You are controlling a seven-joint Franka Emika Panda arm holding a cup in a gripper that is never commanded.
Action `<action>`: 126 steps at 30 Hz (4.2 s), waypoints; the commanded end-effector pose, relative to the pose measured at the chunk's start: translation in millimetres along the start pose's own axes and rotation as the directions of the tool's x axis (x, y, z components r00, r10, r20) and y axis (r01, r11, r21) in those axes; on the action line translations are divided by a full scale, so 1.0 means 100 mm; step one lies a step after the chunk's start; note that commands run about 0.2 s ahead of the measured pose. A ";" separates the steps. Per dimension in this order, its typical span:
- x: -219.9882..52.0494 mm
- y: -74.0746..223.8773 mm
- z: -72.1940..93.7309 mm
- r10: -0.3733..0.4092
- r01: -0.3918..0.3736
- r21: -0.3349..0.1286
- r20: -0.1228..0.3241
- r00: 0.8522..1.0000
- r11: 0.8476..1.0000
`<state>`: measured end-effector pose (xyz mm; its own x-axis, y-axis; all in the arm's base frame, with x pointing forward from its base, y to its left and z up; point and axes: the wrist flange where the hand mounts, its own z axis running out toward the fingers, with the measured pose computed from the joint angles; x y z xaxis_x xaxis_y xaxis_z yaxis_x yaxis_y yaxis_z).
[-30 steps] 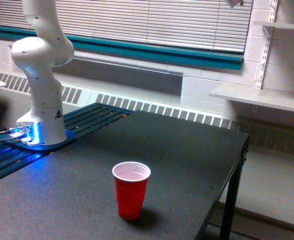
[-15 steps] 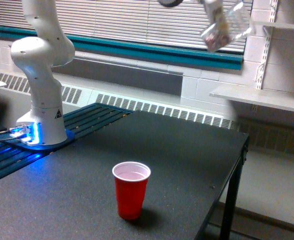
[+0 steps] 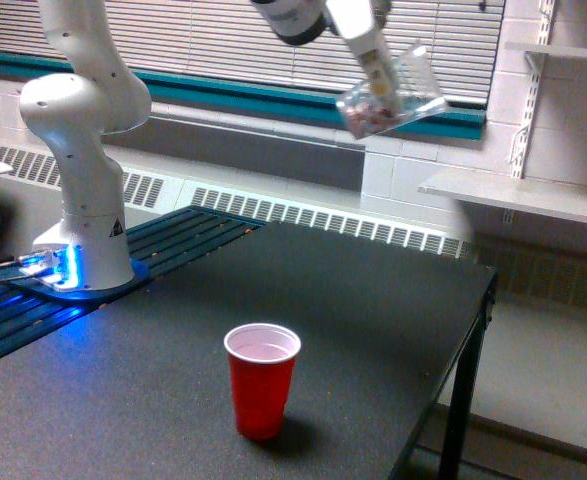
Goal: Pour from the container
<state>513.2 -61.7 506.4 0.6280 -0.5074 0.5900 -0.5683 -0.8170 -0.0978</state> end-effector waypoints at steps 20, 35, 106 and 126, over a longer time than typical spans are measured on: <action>-0.36 1.20 0.36 0.141 -0.136 -0.157 0.022 0.990 0.978; -0.75 1.74 0.66 0.182 -0.160 -0.244 0.068 0.981 0.957; -0.96 1.95 1.56 -0.078 0.203 -0.385 0.316 0.945 0.900; -0.83 1.87 1.54 -0.142 0.297 -0.411 0.366 0.919 0.862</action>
<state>431.5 -217.2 310.6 0.8212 -0.4977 0.2791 -0.5706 -0.7201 0.3948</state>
